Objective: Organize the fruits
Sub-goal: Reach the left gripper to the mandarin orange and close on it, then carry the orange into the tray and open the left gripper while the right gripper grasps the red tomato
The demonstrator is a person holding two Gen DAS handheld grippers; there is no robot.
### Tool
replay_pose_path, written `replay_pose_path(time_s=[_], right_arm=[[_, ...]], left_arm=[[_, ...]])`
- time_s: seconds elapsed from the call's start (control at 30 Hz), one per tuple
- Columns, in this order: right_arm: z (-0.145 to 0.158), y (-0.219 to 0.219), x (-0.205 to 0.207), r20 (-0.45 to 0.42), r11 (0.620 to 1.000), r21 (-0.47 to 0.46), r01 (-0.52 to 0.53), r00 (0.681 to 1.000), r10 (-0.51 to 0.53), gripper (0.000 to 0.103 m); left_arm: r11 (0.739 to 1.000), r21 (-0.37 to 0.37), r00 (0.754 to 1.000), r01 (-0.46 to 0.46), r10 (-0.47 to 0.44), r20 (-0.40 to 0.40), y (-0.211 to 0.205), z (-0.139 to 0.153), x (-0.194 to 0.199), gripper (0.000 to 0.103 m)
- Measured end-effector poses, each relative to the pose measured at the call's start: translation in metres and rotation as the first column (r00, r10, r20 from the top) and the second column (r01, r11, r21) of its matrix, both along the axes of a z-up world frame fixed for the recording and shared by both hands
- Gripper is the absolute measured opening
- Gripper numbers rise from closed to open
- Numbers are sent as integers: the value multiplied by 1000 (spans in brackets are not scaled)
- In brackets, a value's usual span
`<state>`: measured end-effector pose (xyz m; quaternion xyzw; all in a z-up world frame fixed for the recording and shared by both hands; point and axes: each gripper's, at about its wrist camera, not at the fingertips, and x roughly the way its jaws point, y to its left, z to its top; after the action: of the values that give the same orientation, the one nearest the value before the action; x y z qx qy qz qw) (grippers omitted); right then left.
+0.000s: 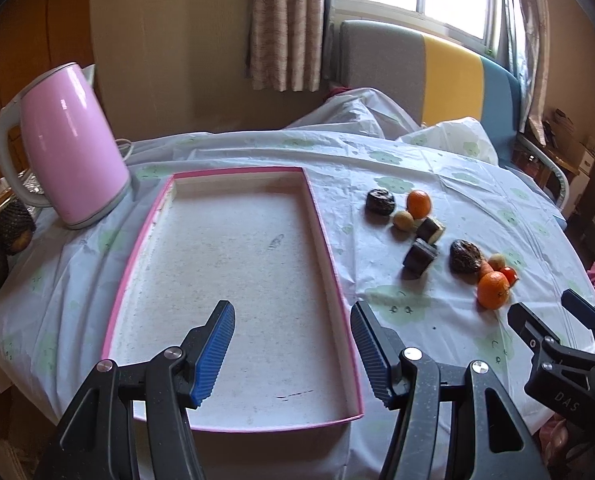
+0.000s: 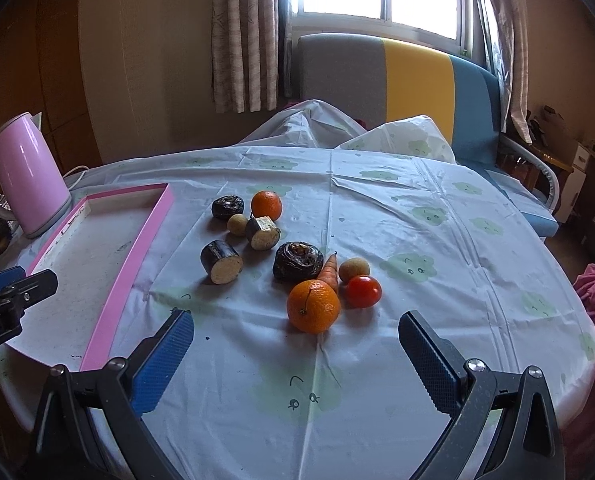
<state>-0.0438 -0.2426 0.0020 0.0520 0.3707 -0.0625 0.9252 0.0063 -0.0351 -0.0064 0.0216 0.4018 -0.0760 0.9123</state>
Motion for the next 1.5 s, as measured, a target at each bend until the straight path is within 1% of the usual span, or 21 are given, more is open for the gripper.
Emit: replay_pose_path(time_s=[0.17,0.23,0.3,0.33,0.4,0.47,0.5,0.57,0.63,0.67,0.77,0.9,0.97,1.0,1.1,1.13,1.2,1.23,1.27,1.37,1.5], right_arm=[[-4,-18,-1,-9,999,30,28,1000,-27,103],[-7,-32,-3,-19,997,63,53,998,-52,101],[-8,-37,-3,-23,996,70,62,998,-60,88],[-10,-42,-3,-27,994,75,74,997,-72,84],[-12,-51,-3,-36,991,93,99,995,-96,67],[-14,-60,-3,-47,987,107,121,992,-117,56],[-15,-64,-3,-51,986,110,129,991,-124,52],[-16,-72,-2,-56,984,120,135,990,-129,47],[-18,-80,0,-64,981,131,142,989,-134,45],[-18,-83,1,-67,980,136,145,988,-137,42],[-20,-93,5,-77,977,151,149,987,-139,40],[-26,-104,11,-98,972,178,152,986,-136,40],[-32,-112,15,-112,964,217,153,985,-131,40],[-32,-112,15,-112,964,217,153,985,-131,40],[-35,-117,20,-111,955,260,141,987,-115,40],[-35,-118,23,-110,955,266,133,988,-107,40],[-36,-118,28,-107,953,279,115,990,-88,40],[-36,-117,31,-106,952,286,106,991,-78,40],[-37,-117,34,-107,950,298,94,992,-64,40],[-42,-115,44,-117,942,328,69,993,-32,40],[-53,-111,57,-149,931,361,55,989,-1,41]], left_arm=[[992,-31,992,123,-123,-9,-19,0,1,65],[981,-75,982,180,-183,-37,-27,-2,2,65],[969,-124,971,215,-225,-76,-35,-6,5,65],[964,-132,966,231,-244,-89,-40,-8,6,65],[956,-132,956,261,-275,-103,-51,-12,7,65],[944,-128,940,303,-318,-121,-62,-16,7,64],[936,-137,931,323,-340,-132,-67,-18,8,64],[925,-153,916,349,-371,-153,-77,-20,9,64],[909,-170,900,380,-406,-162,-89,-22,11,64],[902,-175,892,394,-421,-165,-96,-22,12,63],[883,-202,870,424,-459,-182,-116,-27,19,56],[849,-209,839,485,-519,-160,-144,-29,23,56],[840,-209,829,500,-534,-165,-156,-33,27,56],[837,-209,824,507,-541,-169,-162,-36,30,56],[833,-189,813,521,-551,-188,-177,-46,36,56],[834,-188,811,519,-550,-201,-180,-50,39,56],[834,-194,809,517,-550,-207,-184,-56,43,50],[837,-188,813,514,-546,-202,-184,-58,45,42],[836,-189,814,515,-546,-195,-184,-59,46,39],[827,-226,810,515,-556,-188,-177,-59,49,37],[833,-229,819,503,-544,-181,-165,-56,45,36]])
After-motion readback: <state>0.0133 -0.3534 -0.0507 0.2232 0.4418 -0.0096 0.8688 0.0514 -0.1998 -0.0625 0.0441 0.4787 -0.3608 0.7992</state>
